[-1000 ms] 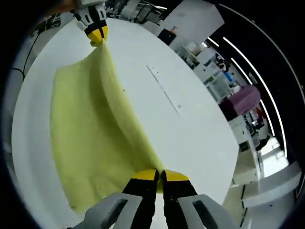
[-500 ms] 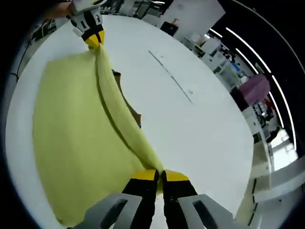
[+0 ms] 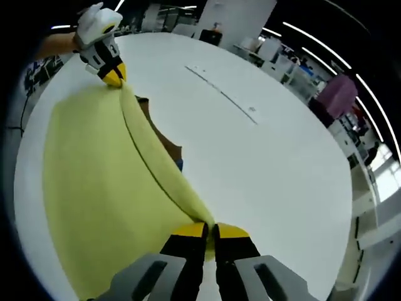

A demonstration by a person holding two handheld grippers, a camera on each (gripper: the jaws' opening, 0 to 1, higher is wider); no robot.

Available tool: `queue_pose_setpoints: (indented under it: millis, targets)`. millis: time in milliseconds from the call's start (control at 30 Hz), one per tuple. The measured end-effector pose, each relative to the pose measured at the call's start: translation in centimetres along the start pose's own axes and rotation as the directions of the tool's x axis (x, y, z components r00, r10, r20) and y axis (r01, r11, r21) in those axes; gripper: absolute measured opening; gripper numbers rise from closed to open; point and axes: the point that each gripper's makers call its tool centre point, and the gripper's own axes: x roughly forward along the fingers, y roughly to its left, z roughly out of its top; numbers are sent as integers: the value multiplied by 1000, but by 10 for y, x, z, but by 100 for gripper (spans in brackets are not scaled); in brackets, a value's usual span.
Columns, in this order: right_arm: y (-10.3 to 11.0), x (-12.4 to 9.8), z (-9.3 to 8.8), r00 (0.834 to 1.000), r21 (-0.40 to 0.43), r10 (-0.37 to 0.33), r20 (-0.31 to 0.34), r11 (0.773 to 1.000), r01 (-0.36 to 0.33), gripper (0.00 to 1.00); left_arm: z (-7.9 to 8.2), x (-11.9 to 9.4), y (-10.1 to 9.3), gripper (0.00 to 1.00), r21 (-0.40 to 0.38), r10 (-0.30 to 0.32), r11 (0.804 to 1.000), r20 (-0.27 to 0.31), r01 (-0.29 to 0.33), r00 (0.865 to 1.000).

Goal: Fold the garment on the visible template until the final outline fits inside the template.

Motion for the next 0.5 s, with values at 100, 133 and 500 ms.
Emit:
queue_pose_setpoints:
  millis: [100, 133, 500]
  targets:
    - [0, -1, -1, 1000, 7, 10, -1, 1000, -10, 5, -2, -2, 3, 9, 0, 12, 1000, -1, -12, 1000]
    - [0, -2, 0, 1000, 12, 14, 4, 1000, -14, 6, -4, -3, 3, 12, 15, 8, 1000, 0, -8, 1000]
    - [5, -9, 3, 998, -10, 37, 49, 999, -36, 22, -11, -13, 11, 20, 43, 11, 999, 45, -13, 999]
